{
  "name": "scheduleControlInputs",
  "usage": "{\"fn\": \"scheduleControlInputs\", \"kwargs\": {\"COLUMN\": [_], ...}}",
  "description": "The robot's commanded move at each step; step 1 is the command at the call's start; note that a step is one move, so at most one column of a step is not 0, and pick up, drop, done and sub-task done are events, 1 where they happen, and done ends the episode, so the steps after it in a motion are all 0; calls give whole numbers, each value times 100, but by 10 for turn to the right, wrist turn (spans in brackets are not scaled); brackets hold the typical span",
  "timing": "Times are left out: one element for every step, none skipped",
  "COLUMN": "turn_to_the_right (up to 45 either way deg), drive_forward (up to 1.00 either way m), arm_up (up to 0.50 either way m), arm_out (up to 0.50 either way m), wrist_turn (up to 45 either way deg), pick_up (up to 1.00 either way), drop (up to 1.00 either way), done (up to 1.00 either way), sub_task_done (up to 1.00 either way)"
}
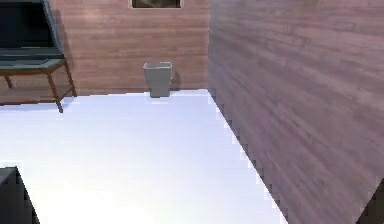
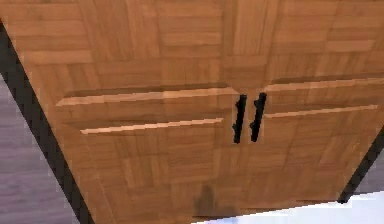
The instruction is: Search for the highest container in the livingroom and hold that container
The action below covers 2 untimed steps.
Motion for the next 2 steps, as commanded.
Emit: {"fn": "scheduleControlInputs", "kwargs": {"turn_to_the_right": [0,-90], "drive_forward": [100,0], "arm_up": [0,0], "arm_out": [0,0], "wrist_turn": [0,0], "pick_up": [0,0], "drop": [0,0], "done": [0,0], "sub_task_done": [0,0]}}
